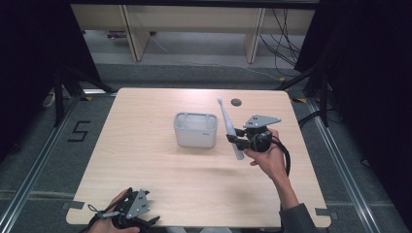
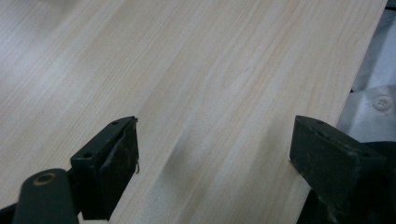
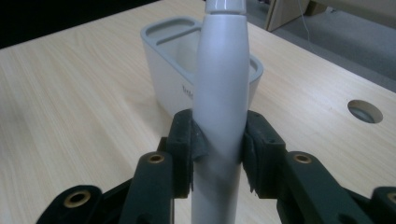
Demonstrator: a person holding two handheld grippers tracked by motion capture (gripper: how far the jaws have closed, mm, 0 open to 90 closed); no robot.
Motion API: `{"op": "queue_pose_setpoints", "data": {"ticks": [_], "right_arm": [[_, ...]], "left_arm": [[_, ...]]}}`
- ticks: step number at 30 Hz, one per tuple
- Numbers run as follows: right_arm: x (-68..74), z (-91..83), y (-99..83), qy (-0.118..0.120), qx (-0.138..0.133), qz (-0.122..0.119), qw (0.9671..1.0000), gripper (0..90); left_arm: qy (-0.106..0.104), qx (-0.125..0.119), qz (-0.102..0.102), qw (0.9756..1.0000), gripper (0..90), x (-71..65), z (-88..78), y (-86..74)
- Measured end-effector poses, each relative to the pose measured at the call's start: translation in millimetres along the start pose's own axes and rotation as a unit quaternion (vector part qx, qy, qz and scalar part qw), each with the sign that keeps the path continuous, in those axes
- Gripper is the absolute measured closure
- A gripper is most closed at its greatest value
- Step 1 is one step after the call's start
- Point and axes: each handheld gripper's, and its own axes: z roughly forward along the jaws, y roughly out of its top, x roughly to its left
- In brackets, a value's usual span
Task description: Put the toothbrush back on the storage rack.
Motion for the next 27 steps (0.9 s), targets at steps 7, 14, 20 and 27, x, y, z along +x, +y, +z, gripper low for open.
{"op": "queue_pose_setpoints", "data": {"ticks": [7, 14, 20, 27], "right_arm": [[-5.5, 6.2, 9.4, -0.006, -0.046, 0.021, 0.9987, 66.6], [-9.1, 13.8, 21.1, -0.007, -0.086, 0.035, 0.9957, 66.6], [-6.3, 19.3, 37.8, 0.002, -0.105, 0.045, 0.9935, 66.6], [-4.3, 28.5, 54.1, 0.002, -0.110, 0.044, 0.9930, 66.6]], "left_arm": [[0.000, 0.000, -0.001, 1.0000, 15.3, 0.5, -0.4, 0.2], [0.000, 0.000, -0.001, 1.0000, 15.3, 0.7, -0.5, 0.4], [-0.001, -0.006, -0.002, 1.0000, 15.3, 0.5, -1.0, 0.3], [-0.001, -0.004, -0.002, 1.0000, 15.3, 0.9, -1.1, -0.1]]}}
